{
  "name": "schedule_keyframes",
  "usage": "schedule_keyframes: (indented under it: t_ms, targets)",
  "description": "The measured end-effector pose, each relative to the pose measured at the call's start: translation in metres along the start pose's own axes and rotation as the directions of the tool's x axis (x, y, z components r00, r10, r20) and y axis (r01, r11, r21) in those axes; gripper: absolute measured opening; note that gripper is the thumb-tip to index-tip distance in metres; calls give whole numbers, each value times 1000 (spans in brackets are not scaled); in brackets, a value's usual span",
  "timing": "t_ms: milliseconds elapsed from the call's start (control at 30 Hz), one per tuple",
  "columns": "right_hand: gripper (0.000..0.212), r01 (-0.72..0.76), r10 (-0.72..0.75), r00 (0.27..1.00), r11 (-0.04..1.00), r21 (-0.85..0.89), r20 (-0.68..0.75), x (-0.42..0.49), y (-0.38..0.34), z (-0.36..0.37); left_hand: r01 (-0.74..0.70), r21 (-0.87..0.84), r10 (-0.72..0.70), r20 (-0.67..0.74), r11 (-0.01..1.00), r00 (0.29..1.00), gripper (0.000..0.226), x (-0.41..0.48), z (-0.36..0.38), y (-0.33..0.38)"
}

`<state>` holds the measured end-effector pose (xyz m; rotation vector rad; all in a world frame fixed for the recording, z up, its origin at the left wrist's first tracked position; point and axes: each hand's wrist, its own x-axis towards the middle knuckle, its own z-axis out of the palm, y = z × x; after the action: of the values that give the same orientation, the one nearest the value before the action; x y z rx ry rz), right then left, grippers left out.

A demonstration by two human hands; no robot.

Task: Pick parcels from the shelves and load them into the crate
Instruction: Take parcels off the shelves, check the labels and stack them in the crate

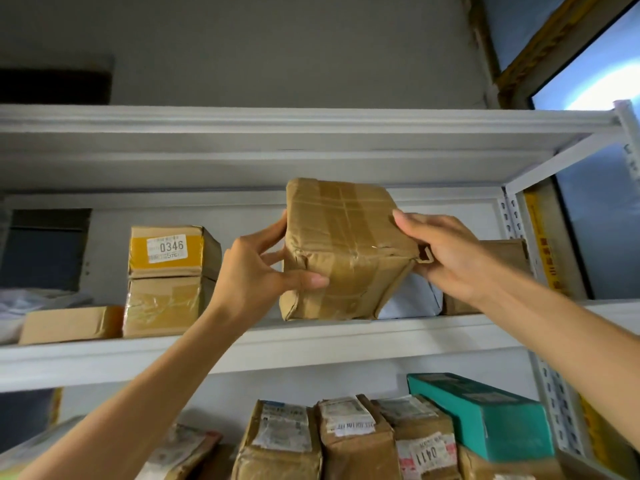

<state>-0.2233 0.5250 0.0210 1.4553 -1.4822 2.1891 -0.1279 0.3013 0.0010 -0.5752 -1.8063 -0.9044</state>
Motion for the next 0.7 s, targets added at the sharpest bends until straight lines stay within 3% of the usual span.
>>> schedule_keyframes:
  t_ms: [67, 133, 233, 433, 467, 533, 567, 700]
  targets:
    - [14, -19, 12, 992, 998, 53, 129, -5, 6, 1, 12, 51, -9, -58, 999, 998, 91, 0, 0, 0]
    - [8, -4, -4, 980, 999, 42, 198, -8, 9, 0, 23, 53, -18, -75, 998, 997, 71, 2, -1, -1]
    - [50, 50, -27, 968, 995, -85, 250, -7, 9, -1, 29, -12, -30, -98, 999, 995, 37, 1, -2, -8]
    - [104, 115, -40, 947, 968, -221, 318, -18, 0, 6, 96, -325, -125, -69, 941, 990, 15, 4, -18, -21]
    - [105, 137, -41, 943, 953, -270, 330, -21, -3, 9, 124, -359, -156, -59, 925, 986, 15, 3, -22, -22]
    - [105, 175, -44, 943, 909, -379, 329, -24, -6, 17, 202, -416, -241, -43, 887, 970, 50, 0, -26, -27]
    - [105, 190, -46, 945, 883, -430, 324, -24, -5, 22, 228, -439, -273, -41, 869, 961, 55, -3, -27, -29]
    - [121, 232, -63, 948, 806, -544, 311, -19, 4, 29, 239, -471, -310, -79, 849, 947, 23, -12, -25, -22]
